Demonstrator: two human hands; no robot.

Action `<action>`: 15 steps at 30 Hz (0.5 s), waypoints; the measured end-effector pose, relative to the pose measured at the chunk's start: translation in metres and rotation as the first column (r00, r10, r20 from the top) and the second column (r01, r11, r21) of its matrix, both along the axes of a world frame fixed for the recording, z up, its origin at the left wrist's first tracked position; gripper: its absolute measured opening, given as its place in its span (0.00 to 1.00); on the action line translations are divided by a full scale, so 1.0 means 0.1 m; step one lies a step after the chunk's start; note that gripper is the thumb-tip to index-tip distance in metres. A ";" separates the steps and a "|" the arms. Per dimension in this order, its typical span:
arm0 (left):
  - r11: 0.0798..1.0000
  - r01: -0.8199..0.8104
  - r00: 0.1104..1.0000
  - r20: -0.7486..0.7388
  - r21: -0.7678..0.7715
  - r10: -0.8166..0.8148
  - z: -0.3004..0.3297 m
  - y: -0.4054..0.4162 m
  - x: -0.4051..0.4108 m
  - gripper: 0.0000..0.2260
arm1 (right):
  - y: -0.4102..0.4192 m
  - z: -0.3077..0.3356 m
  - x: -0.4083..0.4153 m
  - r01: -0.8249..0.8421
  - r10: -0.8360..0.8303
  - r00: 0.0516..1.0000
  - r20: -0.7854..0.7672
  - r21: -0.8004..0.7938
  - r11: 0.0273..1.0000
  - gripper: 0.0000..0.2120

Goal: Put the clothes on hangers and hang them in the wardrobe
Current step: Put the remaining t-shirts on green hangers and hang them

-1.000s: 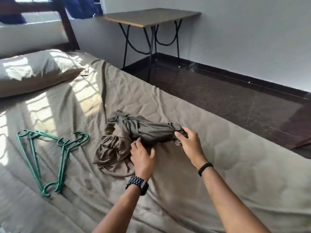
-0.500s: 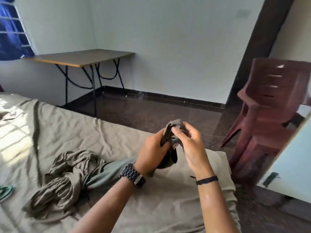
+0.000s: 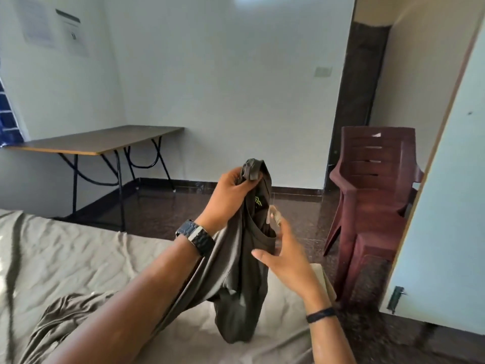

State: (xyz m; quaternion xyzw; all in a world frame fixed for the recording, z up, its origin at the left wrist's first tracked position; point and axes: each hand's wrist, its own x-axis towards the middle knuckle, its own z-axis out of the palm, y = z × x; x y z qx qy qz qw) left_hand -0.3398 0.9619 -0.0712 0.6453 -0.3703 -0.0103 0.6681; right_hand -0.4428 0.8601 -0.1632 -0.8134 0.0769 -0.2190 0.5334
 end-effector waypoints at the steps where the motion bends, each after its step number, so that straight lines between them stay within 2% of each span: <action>1: 1.000 0.011 1.000 0.020 -0.006 -0.011 0.09 -0.04 -0.02 0.06 | -0.03 -0.02 0.00 0.050 -0.050 0.999 0.009 -0.014 0.999 0.28; 3: 0.999 -0.016 0.998 0.066 -0.037 0.018 0.24 -0.08 -0.02 0.09 | -0.11 -0.02 0.00 0.184 -0.182 0.982 0.054 -0.035 0.982 0.11; 5: 0.994 -0.087 0.990 0.108 -0.062 0.094 0.37 -0.07 0.02 0.09 | -0.25 0.03 0.00 0.292 -0.289 0.945 0.153 0.001 0.956 0.03; 7: 0.985 -0.168 0.974 0.148 -0.047 0.173 0.46 0.01 0.16 0.09 | -0.38 0.18 -0.04 0.371 -0.362 0.899 0.246 0.008 0.928 0.02; 10: 0.959 -0.280 0.932 0.252 0.050 0.259 0.52 0.20 0.44 0.19 | -0.52 0.46 -0.07 0.403 -0.358 0.869 0.341 -0.067 0.913 0.05; 15: 0.925 -0.326 0.868 0.450 0.198 0.209 0.79 0.54 0.66 0.36 | -0.71 1.09 -0.04 0.358 -0.270 0.864 0.426 -0.140 0.923 0.04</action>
